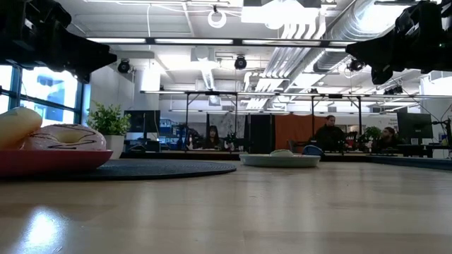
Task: Pick & Place donuts
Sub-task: Return to Home Position
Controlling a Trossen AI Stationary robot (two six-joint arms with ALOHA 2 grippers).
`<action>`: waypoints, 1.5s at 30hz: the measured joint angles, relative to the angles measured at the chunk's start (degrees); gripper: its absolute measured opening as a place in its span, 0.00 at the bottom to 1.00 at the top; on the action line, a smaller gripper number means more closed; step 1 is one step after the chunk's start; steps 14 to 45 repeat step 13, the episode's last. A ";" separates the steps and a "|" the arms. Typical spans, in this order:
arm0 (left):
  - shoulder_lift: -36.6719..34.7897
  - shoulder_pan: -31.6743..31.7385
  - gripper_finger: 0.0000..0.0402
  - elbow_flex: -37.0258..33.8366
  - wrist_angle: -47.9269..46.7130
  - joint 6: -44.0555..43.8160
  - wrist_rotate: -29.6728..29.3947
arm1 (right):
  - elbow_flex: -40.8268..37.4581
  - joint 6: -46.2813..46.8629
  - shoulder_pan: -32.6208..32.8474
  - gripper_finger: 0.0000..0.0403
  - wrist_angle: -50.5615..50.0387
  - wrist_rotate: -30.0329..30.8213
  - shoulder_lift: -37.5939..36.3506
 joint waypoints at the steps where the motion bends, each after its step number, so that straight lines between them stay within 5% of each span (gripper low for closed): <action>1: 0.01 0.00 0.37 0.00 0.01 -0.01 0.00 | 0.00 -0.01 0.00 0.00 -0.01 0.01 0.00; 45: 0.01 0.00 0.37 0.00 -0.02 0.00 -0.01 | 0.00 0.01 -0.02 0.02 0.00 0.01 0.00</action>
